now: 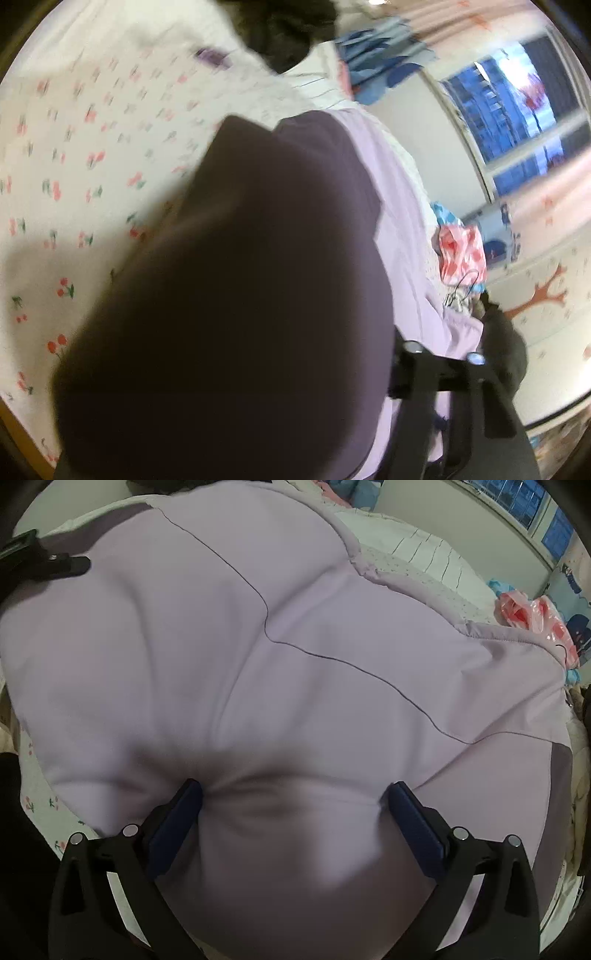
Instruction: Fold large clothes
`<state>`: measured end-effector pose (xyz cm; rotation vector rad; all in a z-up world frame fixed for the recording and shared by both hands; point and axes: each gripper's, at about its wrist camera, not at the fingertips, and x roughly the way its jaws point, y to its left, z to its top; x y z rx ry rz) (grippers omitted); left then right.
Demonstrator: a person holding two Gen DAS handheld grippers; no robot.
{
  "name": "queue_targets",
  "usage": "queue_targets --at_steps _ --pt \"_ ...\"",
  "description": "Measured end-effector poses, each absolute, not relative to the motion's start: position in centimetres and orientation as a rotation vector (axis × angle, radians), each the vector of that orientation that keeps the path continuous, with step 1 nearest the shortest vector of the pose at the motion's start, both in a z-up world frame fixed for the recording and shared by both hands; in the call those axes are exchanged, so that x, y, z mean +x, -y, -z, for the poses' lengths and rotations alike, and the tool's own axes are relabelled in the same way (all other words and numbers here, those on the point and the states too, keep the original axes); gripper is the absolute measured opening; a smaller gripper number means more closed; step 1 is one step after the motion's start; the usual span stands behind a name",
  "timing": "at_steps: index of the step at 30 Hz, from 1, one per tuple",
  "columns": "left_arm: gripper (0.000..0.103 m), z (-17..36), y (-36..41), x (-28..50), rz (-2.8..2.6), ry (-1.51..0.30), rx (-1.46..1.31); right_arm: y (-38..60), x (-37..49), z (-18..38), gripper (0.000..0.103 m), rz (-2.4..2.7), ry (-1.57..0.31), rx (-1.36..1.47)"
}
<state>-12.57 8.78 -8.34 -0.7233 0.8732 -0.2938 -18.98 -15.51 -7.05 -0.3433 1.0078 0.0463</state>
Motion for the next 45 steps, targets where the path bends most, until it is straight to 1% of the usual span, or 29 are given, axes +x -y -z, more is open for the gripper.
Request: queue_targets --at_steps 1,4,8,9,10,12,14,16,18,20,22,24,26,29,30,33,36,37,39,40,41,42,44,45 --pt "0.054 7.7 -8.5 -12.7 0.301 -0.861 -0.708 15.7 -19.0 6.9 0.097 -0.049 -1.007 -0.353" --pt "0.051 5.5 -7.4 -13.2 0.325 -0.820 -0.662 16.0 -19.4 6.5 0.097 -0.052 -0.994 -0.352" --pt "0.048 2.3 -5.8 -14.0 0.395 -0.761 -0.668 16.2 -19.3 6.2 0.097 -0.059 -0.987 -0.341" --pt "0.047 1.4 -5.3 -14.3 0.418 -0.748 -0.672 15.0 -20.1 6.1 0.097 -0.063 -0.983 -0.331" --pt "0.047 0.3 -4.5 -14.5 0.444 -0.733 -0.673 16.0 -18.5 6.9 0.097 -0.078 -0.978 -0.310" --pt "0.047 -1.9 -2.4 -15.0 0.504 -0.700 -0.657 17.4 -18.1 6.8 0.097 -0.126 -0.969 -0.235" --pt "0.047 -4.0 0.6 -15.6 0.569 -0.676 -0.617 19.8 -19.3 5.4 0.097 -0.250 -0.942 -0.060" --pt "0.047 -6.0 4.3 -16.4 0.632 -0.652 -0.522 24.6 -21.7 3.3 0.097 -0.445 -0.843 0.305" --pt "0.047 -6.9 8.3 -17.2 0.680 -0.641 -0.422 31.2 -24.6 2.8 0.097 -0.567 -0.686 0.664" --pt "0.047 -6.8 13.6 -18.4 0.733 -0.648 -0.318 36.4 -27.1 3.3 0.097 -0.602 -0.560 0.893" --pt "0.047 -5.7 18.7 -19.3 0.776 -0.663 -0.207 42.2 -29.5 4.0 0.097 -0.594 -0.443 1.083" --pt "0.047 -3.7 24.7 -20.4 0.822 -0.691 -0.063 45.9 -30.6 3.6 0.097 -0.521 -0.407 1.121" --pt "0.047 -1.1 29.2 -21.5 0.847 -0.705 0.067 48.7 -31.5 1.4 0.097 -0.443 -0.390 1.075" --pt "0.047 0.4 33.4 -24.8 0.829 -0.633 0.218 50.0 -30.1 -3.3 0.097 -0.399 -0.431 0.926" --pt "0.047 0.5 33.9 -24.8 0.821 -0.625 0.239 49.6 -29.3 -4.8 0.097 -0.390 -0.459 0.868" --pt "0.048 0.9 35.2 -26.3 0.797 -0.595 0.303 46.4 -24.1 -9.0 0.097 -0.339 -0.624 0.617" --pt "0.048 1.0 35.3 -26.8 0.787 -0.577 0.365 41.1 -19.2 -10.7 0.097 -0.292 -0.773 0.383" --pt "0.048 0.9 35.4 -25.7 0.784 -0.574 0.376 39.5 -17.7 -10.1 0.097 -0.266 -0.818 0.314" --pt "0.049 1.0 35.4 -27.2 0.772 -0.557 0.426 35.3 -16.0 -8.3 0.097 -0.209 -0.926 0.139" --pt "0.050 1.1 35.1 -27.7 0.766 -0.550 0.447 33.4 -15.1 -7.1 0.097 -0.128 -0.980 0.003" --pt "0.051 1.1 35.2 -28.3 0.763 -0.544 0.481 32.5 -14.6 -5.5 0.097 -0.054 -1.018 -0.102" --pt "0.051 1.1 35.2 -28.7 0.782 -0.548 0.510 32.4 -14.0 -3.8 0.097 -0.035 -1.045 -0.144" --pt "0.051 0.7 34.1 -29.1 0.842 -0.570 0.522 34.8 -13.4 -1.4 0.097 -0.071 -1.082 0.021" --pt "0.051 0.2 33.0 -29.0 0.889 -0.591 0.506 35.4 -13.5 -0.8 0.097 -0.079 -1.072 0.053"
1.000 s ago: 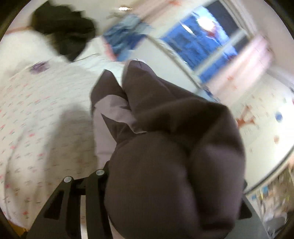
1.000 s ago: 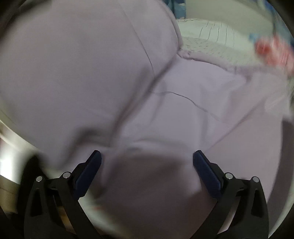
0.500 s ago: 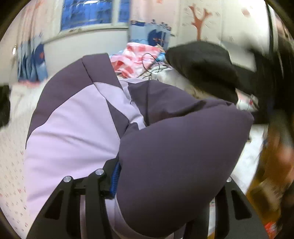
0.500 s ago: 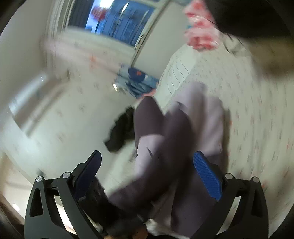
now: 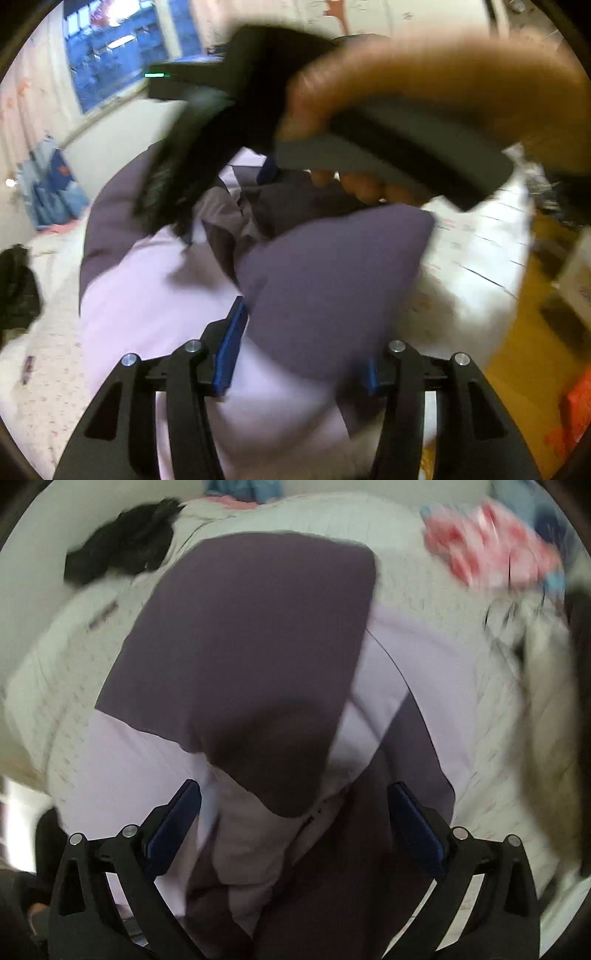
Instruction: Fold large clothes
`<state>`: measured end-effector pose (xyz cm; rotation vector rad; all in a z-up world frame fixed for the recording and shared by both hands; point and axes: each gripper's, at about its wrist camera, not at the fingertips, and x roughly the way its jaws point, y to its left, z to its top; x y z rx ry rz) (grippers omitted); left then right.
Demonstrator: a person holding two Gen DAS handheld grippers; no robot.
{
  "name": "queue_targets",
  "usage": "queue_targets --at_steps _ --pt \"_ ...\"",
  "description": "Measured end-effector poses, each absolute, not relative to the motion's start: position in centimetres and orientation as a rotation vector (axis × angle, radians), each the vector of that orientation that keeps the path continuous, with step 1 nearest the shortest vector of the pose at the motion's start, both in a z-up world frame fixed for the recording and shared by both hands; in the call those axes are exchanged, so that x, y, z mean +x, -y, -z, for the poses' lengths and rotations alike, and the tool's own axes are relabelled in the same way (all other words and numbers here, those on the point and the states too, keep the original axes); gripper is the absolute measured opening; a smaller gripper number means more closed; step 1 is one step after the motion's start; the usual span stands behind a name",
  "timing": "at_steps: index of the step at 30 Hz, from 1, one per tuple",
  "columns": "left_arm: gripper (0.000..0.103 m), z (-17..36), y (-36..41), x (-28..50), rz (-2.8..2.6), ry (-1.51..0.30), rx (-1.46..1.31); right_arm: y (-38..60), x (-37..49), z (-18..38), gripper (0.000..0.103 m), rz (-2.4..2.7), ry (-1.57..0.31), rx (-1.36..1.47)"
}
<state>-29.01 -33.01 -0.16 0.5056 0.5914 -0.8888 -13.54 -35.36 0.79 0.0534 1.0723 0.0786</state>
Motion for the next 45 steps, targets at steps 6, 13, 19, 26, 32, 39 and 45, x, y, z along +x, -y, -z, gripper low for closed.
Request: queue_targets --at_steps 6,13,19,26,32,39,45 --pt "0.054 -4.5 21.0 -23.5 0.881 -0.717 0.075 36.0 -16.5 1.7 0.097 -0.016 -0.960 0.169" --pt "0.057 2.0 15.3 -8.0 0.790 -1.064 -0.402 36.4 -20.6 3.7 0.097 0.049 -0.775 0.250" --pt "0.081 5.6 18.6 -5.9 0.921 -1.152 -0.506 38.1 -22.3 5.6 0.097 0.057 -0.644 0.362" --pt "0.081 -2.5 17.1 -8.3 0.900 -0.920 -0.234 34.8 -19.4 2.9 0.097 -0.055 -0.492 0.533" --pt "0.081 -8.6 5.8 -7.6 0.625 -0.756 -0.096 22.0 -10.9 1.7 0.097 -0.295 -0.521 0.470" --pt "0.075 -0.8 1.0 -5.5 0.470 -1.007 0.058 14.5 -9.3 3.9 0.096 -0.267 -0.747 0.037" --pt "0.075 -6.3 3.7 -4.9 0.499 -0.785 -0.033 16.8 -10.4 5.5 0.096 -0.222 -0.799 0.094"
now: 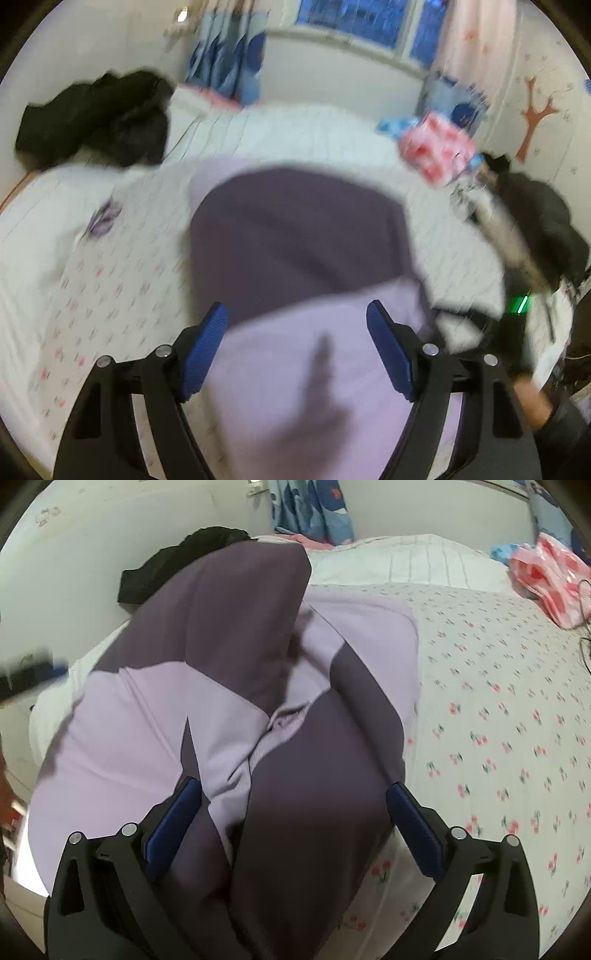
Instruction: Fold large clothes
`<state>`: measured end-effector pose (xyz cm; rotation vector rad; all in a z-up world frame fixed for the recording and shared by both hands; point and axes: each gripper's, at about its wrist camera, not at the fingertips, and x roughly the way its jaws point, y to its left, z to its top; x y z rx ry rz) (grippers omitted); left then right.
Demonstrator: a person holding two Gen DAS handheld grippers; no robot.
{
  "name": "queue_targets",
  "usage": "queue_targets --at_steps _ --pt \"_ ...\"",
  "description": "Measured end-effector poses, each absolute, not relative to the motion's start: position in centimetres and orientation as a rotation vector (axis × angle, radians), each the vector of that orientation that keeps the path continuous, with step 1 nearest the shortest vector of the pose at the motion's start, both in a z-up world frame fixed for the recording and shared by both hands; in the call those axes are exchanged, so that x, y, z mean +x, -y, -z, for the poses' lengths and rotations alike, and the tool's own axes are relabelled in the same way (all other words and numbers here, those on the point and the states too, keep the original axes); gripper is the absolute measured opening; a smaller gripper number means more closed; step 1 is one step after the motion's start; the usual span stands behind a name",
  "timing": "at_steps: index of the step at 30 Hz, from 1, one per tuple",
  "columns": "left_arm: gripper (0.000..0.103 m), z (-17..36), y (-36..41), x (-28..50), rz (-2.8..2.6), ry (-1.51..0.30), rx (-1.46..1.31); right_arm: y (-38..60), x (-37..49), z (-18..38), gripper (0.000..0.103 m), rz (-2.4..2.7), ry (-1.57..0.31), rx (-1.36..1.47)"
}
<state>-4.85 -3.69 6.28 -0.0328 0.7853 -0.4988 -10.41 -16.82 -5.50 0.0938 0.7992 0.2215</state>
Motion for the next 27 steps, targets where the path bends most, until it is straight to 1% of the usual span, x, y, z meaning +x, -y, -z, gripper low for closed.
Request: queue_targets --at_steps 1,3,5,6,7,8,10,12,14,15,16,18,20,23,24,27 --pt "0.075 -6.0 4.2 -4.2 0.514 -0.793 -0.032 16.6 -10.6 5.7 0.096 -0.214 -0.798 0.088" --pt "0.075 -3.1 5.9 -1.9 0.555 -0.903 -0.051 16.5 -10.6 6.1 0.096 -0.215 -0.812 0.079" --pt "0.076 -0.3 8.0 -1.7 0.474 -0.889 0.083 17.5 -9.8 5.1 0.096 -0.235 -0.870 0.106" --pt "0.076 -0.3 8.4 -1.9 0.454 -0.869 0.118 17.7 -9.6 4.2 0.096 -0.233 -0.880 0.114" --pt "0.076 -0.5 8.4 -2.2 0.464 -0.854 0.112 18.0 -9.4 2.5 0.096 -0.195 -0.846 0.102" --pt "0.075 -0.6 8.2 -2.3 0.472 -0.844 0.100 18.4 -9.1 0.6 0.096 -0.174 -0.775 0.107" --pt "0.075 -0.4 7.8 -2.3 0.472 -0.831 0.093 18.7 -7.5 -2.3 0.096 -0.175 -0.698 0.165" --pt "0.075 -0.1 7.9 -2.9 0.472 -0.814 0.103 18.1 -4.9 -3.2 0.096 -0.219 -0.693 0.199" --pt "0.075 0.0 8.5 -3.7 0.475 -0.786 0.136 17.1 -1.7 -1.0 0.096 -0.133 -0.765 0.126" --pt "0.075 0.7 9.1 -4.2 0.479 -0.770 0.149 17.5 -0.2 1.9 0.096 -0.089 -0.811 0.101" --pt "0.075 1.1 9.5 -4.4 0.485 -0.763 0.155 18.5 0.4 4.4 0.096 -0.098 -0.840 0.148" --pt "0.075 1.2 10.1 -3.7 0.527 -0.779 0.116 22.4 0.6 10.1 0.098 -0.181 -0.863 0.418" --pt "0.075 1.4 11.6 -2.7 0.539 -0.799 0.130 22.9 0.3 10.8 0.097 -0.166 -0.870 0.441" --pt "0.076 1.8 12.4 -3.1 0.522 -0.780 0.186 22.1 -0.1 7.4 0.096 -0.105 -0.914 0.332" --pt "0.076 1.6 11.6 -3.4 0.532 -0.771 0.168 21.8 -1.5 5.4 0.096 -0.100 -0.901 0.299" --pt "0.076 1.3 10.0 -3.8 0.558 -0.773 0.113 21.0 -6.8 1.6 0.096 -0.154 -0.826 0.240"
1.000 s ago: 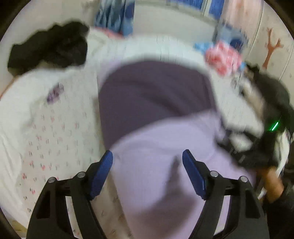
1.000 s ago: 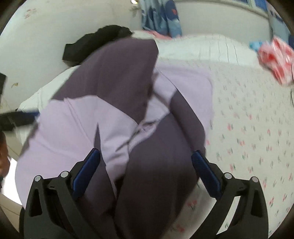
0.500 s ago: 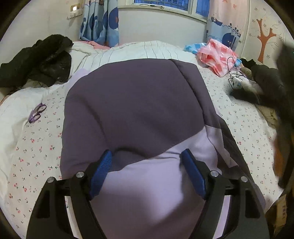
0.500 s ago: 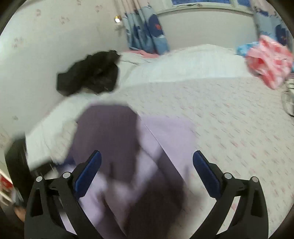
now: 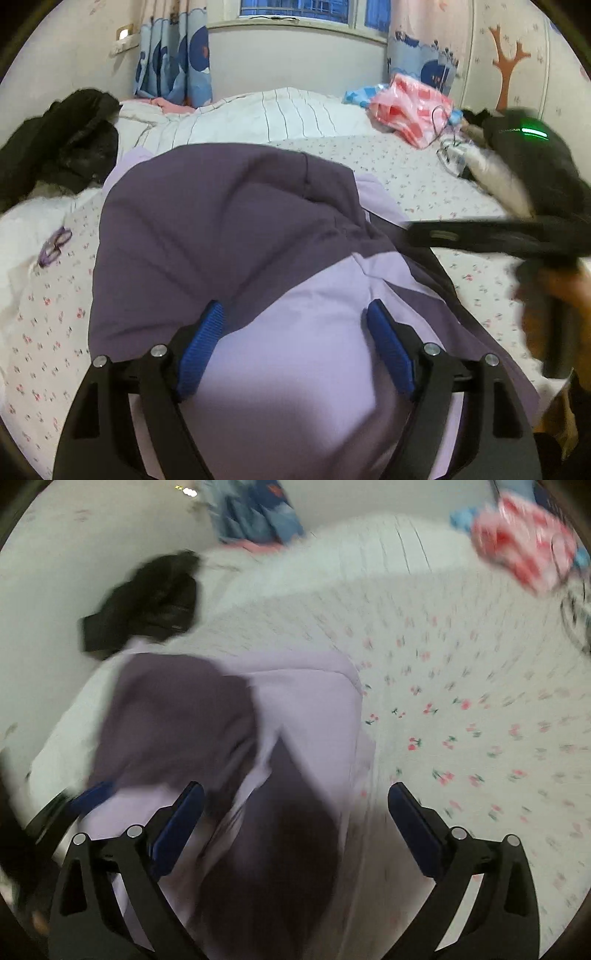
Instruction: Fold large clothes
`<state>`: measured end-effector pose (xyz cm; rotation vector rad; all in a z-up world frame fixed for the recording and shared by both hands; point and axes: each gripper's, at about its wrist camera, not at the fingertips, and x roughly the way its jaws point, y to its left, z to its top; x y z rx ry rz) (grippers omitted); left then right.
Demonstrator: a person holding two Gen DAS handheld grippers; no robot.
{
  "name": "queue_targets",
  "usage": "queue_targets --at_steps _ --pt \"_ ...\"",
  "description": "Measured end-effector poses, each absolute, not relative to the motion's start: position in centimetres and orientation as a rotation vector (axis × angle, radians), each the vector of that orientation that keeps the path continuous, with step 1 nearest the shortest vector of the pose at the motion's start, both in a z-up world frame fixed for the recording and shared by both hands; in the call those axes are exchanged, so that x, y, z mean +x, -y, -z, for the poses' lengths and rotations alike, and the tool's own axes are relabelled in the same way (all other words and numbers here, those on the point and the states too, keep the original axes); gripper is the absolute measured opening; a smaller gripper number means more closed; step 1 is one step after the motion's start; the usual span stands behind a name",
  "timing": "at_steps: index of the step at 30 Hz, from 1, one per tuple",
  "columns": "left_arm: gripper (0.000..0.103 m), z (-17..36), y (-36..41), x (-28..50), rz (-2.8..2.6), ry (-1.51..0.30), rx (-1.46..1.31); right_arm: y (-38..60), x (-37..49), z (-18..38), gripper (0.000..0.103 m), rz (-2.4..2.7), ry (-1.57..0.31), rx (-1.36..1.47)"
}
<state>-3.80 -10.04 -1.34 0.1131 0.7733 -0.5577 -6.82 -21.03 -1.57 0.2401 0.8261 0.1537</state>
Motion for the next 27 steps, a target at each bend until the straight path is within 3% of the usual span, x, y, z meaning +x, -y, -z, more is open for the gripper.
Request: queue_targets --at_steps 4,8,14,22,27 --pt "0.076 0.8 9.1 -4.2 0.573 -0.801 0.069 18.0 -11.3 5.6 0.096 -0.111 -0.974 0.012" --pt "0.076 0.0 9.3 -7.5 0.607 -0.800 0.095 19.3 -12.8 10.0 0.096 -0.116 -1.042 0.112" --pt "0.078 1.9 9.8 -10.5 0.548 -0.787 0.224 18.8 -12.6 7.8 0.096 -0.093 -1.065 0.080" --pt "0.078 1.2 9.2 -10.6 0.560 -0.794 0.199 19.3 -7.5 0.0 0.096 -0.100 -0.798 0.295" --pt "0.078 -1.8 5.0 -10.3 0.494 -0.716 0.078 19.6 -1.6 8.2 0.096 -0.050 -0.944 0.336"
